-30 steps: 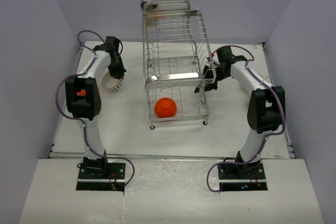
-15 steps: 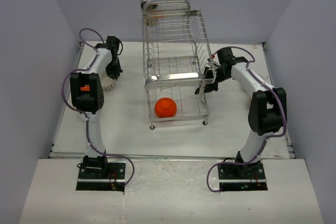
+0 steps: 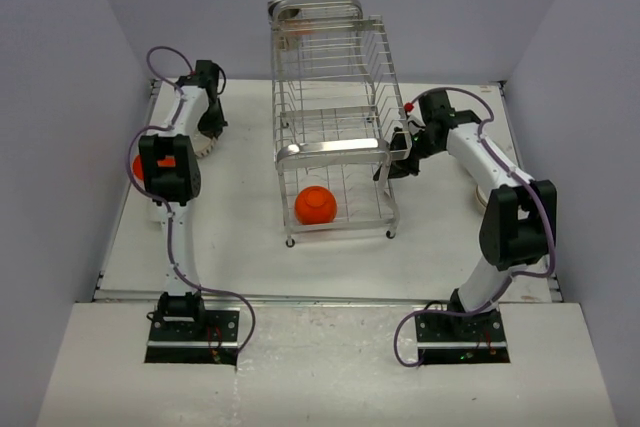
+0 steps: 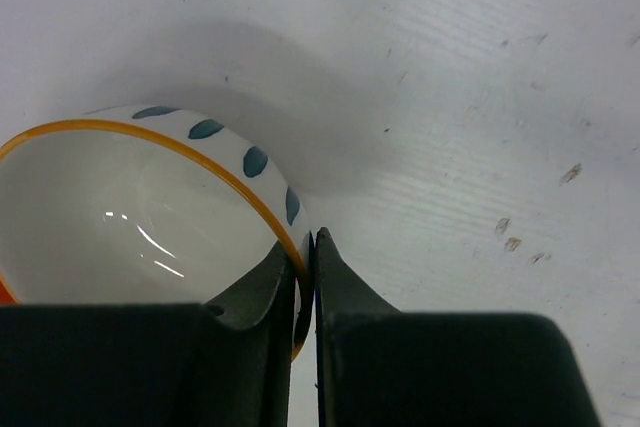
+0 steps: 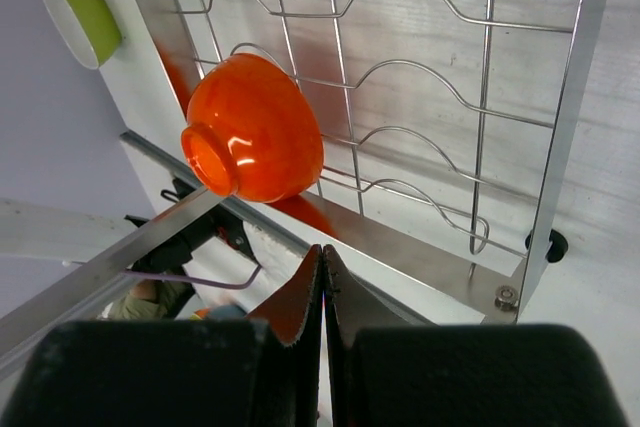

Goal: Unload the bowls from the dish rack

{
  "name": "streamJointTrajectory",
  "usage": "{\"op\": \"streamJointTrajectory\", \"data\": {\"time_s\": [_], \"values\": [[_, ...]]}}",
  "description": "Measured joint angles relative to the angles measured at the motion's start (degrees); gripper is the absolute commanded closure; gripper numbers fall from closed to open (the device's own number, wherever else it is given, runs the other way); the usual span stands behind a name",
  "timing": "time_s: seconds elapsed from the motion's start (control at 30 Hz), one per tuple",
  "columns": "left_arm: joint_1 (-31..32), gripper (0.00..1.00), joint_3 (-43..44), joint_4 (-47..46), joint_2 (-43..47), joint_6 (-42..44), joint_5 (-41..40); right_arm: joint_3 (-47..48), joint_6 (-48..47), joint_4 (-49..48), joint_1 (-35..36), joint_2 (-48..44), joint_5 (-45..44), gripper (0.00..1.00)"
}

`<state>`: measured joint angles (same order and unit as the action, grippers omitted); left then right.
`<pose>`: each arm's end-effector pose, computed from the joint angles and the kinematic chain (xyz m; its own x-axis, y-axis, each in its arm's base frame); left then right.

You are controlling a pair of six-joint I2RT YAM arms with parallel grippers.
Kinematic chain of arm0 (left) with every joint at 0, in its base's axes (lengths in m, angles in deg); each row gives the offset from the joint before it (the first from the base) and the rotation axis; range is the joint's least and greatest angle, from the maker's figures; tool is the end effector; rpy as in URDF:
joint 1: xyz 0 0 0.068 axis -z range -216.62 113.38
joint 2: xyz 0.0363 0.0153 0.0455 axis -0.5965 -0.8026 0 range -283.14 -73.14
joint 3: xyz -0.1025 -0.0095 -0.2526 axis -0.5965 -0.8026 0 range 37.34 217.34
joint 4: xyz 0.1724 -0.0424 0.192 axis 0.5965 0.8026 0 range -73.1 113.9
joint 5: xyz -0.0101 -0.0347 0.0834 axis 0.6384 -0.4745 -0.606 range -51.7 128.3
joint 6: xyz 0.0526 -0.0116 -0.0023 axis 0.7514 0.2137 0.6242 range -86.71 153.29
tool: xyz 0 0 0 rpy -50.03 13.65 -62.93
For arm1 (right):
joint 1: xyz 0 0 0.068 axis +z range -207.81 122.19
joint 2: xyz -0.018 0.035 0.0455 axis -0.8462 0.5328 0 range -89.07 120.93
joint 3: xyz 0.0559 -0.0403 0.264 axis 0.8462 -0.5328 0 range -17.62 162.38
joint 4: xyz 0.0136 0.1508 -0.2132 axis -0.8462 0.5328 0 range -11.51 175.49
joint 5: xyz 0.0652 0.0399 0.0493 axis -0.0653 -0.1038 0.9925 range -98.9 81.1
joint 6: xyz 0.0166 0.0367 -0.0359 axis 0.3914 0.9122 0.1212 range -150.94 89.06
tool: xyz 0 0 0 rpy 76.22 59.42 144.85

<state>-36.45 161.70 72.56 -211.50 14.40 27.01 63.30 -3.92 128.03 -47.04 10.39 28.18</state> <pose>0.5075 0.0056 0.1857 -0.8661 -0.3149 -0.3883 -0.3652 0.9289 0.0612 0.3428 0.0871 0.2579 -0.9800 0.1827 -0.0785 0.0844 0.7394 0.6679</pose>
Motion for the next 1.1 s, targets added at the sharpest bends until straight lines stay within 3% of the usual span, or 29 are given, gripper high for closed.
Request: {"op": "streamJointTrajectory", "data": {"time_s": [0.63,0.73,0.8,0.87,0.97,1.1], "values": [[-4.2,1.0,9.6,-9.3,-7.1,0.7,2.1,-6.6,2.2,1.9,0.1,-9.6,2.1,1.0],[-5.4,0.85,10.0,-11.5,-7.5,1.1,3.0,-8.7,2.6,1.6,0.1,-11.1,2.6,1.0],[-6.1,0.66,10.0,-13.0,-7.8,1.5,4.7,-10.0,3.0,1.5,0.1,-11.8,2.9,1.0],[-6.6,0.56,10.0,-14.4,-8.6,1.6,7.5,-10.9,3.3,1.4,0.1,-12.3,3.0,1.0],[-7.1,0.45,10.0,-16.2,-9.0,1.5,10.7,-11.3,3.8,1.2,0.5,-12.7,3.0,1.0],[-7.1,0.38,9.8,-18.3,-9.0,1.4,14.4,-11.3,4.3,0.5,1.2,-13.1,3.0,1.0]]}}
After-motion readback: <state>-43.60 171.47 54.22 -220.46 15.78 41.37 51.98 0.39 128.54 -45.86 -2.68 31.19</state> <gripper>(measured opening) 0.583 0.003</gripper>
